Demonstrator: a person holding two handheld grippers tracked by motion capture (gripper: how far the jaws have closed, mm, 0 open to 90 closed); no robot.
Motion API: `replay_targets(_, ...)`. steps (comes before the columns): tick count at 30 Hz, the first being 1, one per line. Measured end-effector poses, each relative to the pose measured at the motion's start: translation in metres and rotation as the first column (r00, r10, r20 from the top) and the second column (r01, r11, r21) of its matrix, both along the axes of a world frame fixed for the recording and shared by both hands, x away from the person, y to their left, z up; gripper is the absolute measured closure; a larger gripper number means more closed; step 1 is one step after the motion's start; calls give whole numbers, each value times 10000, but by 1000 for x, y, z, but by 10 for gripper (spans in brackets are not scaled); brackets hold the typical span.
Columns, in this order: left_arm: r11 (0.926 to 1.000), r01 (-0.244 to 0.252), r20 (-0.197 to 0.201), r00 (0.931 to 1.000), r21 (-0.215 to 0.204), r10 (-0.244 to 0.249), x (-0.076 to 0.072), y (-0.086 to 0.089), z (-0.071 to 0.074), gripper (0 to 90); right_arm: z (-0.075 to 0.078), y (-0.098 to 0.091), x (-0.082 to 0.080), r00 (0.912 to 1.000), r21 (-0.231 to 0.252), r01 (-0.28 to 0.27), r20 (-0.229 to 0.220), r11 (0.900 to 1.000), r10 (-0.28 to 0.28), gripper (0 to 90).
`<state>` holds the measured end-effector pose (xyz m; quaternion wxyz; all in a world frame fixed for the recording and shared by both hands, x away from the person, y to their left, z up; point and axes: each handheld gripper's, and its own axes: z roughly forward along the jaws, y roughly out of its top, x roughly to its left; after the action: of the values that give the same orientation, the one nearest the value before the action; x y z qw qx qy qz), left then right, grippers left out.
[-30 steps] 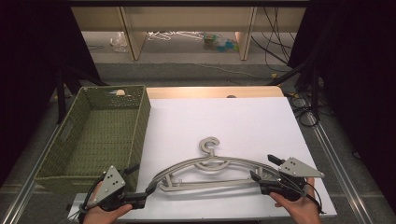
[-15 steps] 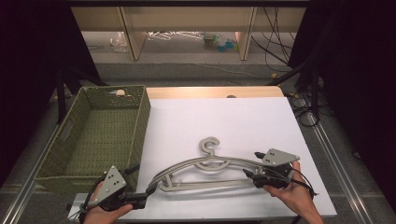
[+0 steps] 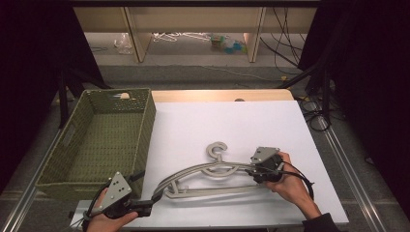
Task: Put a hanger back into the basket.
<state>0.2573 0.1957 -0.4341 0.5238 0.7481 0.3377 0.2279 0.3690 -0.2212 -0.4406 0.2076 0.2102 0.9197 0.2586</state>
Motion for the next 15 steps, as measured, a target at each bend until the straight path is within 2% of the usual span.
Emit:
replay_targets(1,9998,110,117,9999,160,-112,1,1,0,165,-1,3,2,10000,-209,8,-57,9998,-9,543)
replay_targets(2,9997,149,121,9998,168,-151,1,1,0,166,-1,5,5,10000,-415,11,19,9991,-10,560)
replay_targets(6,9999,98,47,9999,92,-98,0,0,0,166,-5,14,12,9995,-782,-267,-164,9966,254,612)
replay_targets(8,9998,114,89,9999,167,-115,1,0,0,167,-7,19,15,9984,-1193,-517,-308,9915,483,631)
replay_targets(15,9996,216,105,9997,171,-218,2,0,0,167,-13,24,20,9954,-1611,-894,-492,9829,825,715)
